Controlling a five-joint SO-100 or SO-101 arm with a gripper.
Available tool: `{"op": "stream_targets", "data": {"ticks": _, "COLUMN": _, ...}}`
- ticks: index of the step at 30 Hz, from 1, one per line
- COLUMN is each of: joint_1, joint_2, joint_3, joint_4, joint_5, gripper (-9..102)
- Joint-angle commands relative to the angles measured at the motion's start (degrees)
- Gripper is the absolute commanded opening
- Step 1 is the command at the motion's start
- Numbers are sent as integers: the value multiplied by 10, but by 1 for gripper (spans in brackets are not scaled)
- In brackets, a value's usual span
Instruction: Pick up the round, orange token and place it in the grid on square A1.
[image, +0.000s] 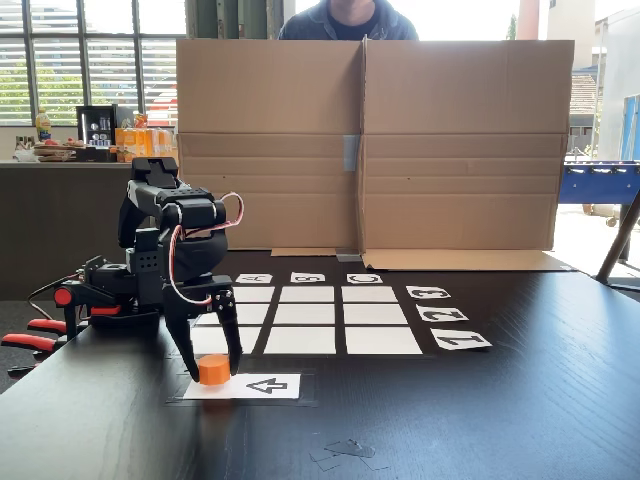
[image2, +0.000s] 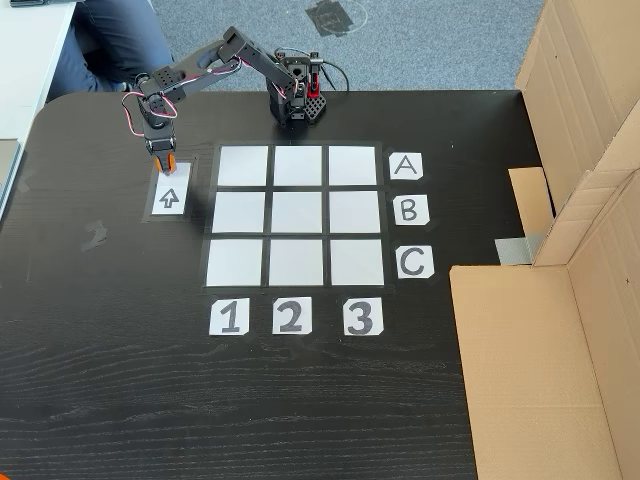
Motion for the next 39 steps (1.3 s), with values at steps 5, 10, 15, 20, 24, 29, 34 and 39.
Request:
{"op": "stream_targets", "data": {"ticks": 5, "joint_1": 24, "joint_2": 142, "joint_3": 7, "joint_4": 13, "joint_5": 4, "gripper": 8}}
{"op": "stream_targets", "data": {"ticks": 10, "joint_1": 43, "joint_2": 226, "joint_3": 59, "joint_4": 13, "joint_5": 1, "gripper": 8}}
{"op": "stream_targets", "data": {"ticks": 15, "joint_1": 60, "joint_2": 342, "joint_3": 156, "joint_4": 12, "joint_5": -2, "gripper": 8}}
{"op": "stream_targets", "data": {"ticks": 20, "joint_1": 67, "joint_2": 471, "joint_3": 272, "joint_4": 11, "joint_5": -7, "gripper": 8}}
{"op": "stream_targets", "data": {"ticks": 24, "joint_1": 66, "joint_2": 562, "joint_3": 360, "joint_4": 11, "joint_5": -7, "gripper": 8}}
{"op": "stream_targets", "data": {"ticks": 29, "joint_1": 62, "joint_2": 646, "joint_3": 465, "joint_4": 7, "joint_5": -14, "gripper": 8}}
{"op": "stream_targets", "data": {"ticks": 34, "joint_1": 53, "joint_2": 708, "joint_3": 562, "joint_4": -3, "joint_5": -31, "gripper": 8}}
{"op": "stream_targets", "data": {"ticks": 39, "joint_1": 33, "joint_2": 736, "joint_3": 633, "joint_4": -5, "joint_5": -72, "gripper": 8}}
